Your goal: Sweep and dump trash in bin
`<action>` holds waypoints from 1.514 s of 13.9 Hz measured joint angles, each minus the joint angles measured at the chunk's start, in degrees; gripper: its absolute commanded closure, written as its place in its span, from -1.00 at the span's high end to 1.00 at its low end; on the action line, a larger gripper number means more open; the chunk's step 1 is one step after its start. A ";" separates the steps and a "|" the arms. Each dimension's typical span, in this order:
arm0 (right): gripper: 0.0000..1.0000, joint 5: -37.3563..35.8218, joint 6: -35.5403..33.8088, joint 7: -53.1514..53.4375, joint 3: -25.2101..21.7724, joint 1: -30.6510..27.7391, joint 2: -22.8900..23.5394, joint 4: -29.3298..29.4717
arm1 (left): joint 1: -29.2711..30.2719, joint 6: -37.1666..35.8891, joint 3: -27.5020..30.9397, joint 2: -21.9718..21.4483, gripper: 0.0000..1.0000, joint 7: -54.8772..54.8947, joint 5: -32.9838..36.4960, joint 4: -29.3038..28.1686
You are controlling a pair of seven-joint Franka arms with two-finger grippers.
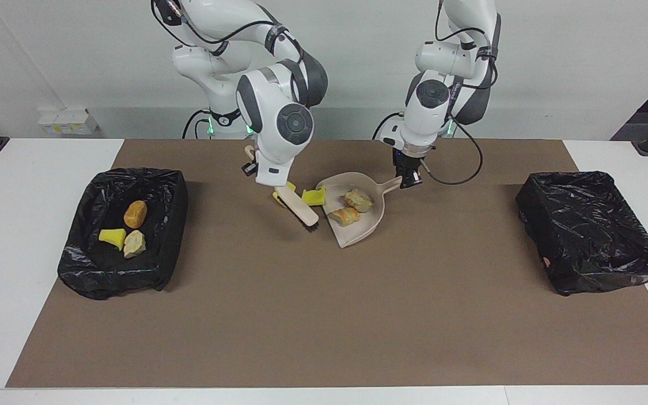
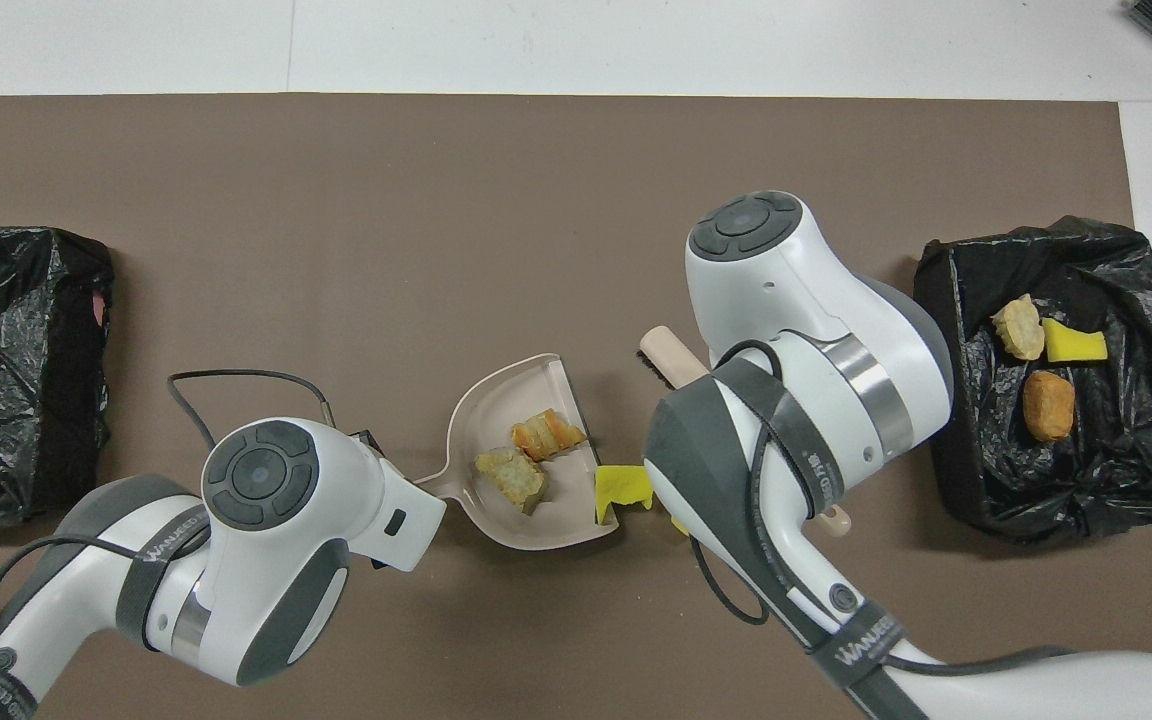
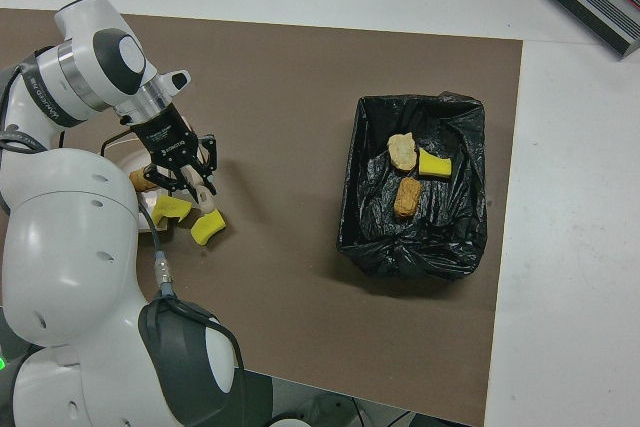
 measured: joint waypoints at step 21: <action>-1.00 26.40 41.13 35.62 0.58 11.32 -7.60 -26.87 | -0.10 -0.03 -0.39 0.10 -1.00 5.22 0.00 -0.01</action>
